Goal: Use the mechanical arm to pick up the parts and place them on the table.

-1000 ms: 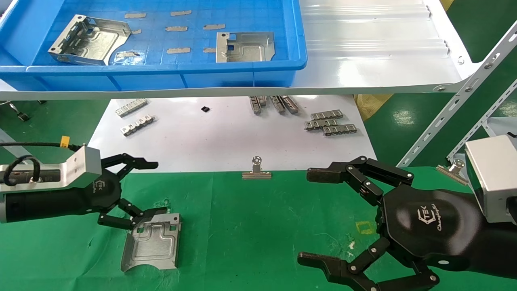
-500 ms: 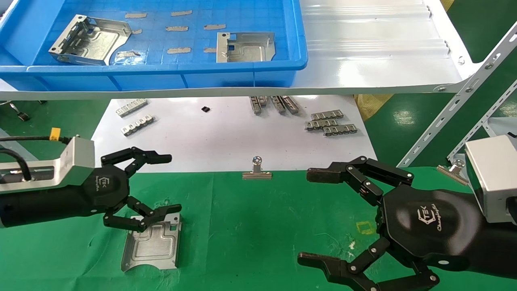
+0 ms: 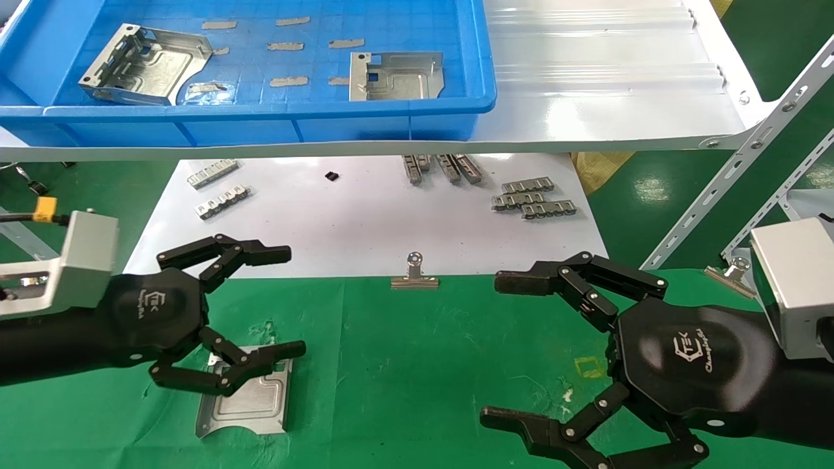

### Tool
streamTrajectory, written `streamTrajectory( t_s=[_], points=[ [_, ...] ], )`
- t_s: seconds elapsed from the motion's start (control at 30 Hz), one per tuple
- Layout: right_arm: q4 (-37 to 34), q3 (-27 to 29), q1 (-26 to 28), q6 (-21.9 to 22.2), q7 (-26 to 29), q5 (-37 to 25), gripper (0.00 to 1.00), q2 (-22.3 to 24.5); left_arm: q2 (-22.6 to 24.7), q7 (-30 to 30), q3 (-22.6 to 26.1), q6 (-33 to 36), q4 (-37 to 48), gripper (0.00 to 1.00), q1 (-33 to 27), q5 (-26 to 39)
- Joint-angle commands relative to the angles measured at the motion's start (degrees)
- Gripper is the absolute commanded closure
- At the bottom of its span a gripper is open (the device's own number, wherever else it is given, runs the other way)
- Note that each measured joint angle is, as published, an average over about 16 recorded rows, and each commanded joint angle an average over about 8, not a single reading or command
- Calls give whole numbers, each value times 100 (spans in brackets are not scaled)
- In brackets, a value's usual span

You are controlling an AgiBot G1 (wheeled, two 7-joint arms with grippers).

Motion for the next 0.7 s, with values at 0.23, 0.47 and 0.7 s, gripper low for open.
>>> streamTrajectory(
  t_s=[0.23,0.47,0.7],
  points=[
    [0,0,0,0,0,0,0,0,-214,-650,-438,-60,-974,0,495,-320],
    [0,0,0,0,0,0,0,0,-397,-1204,-811,-112,-1803,0,916,-593],
    [-1,0,-1,2,0,1,0,1,-507,-1486,-1037,-135,-2305,0,1169,-763]
  ],
)
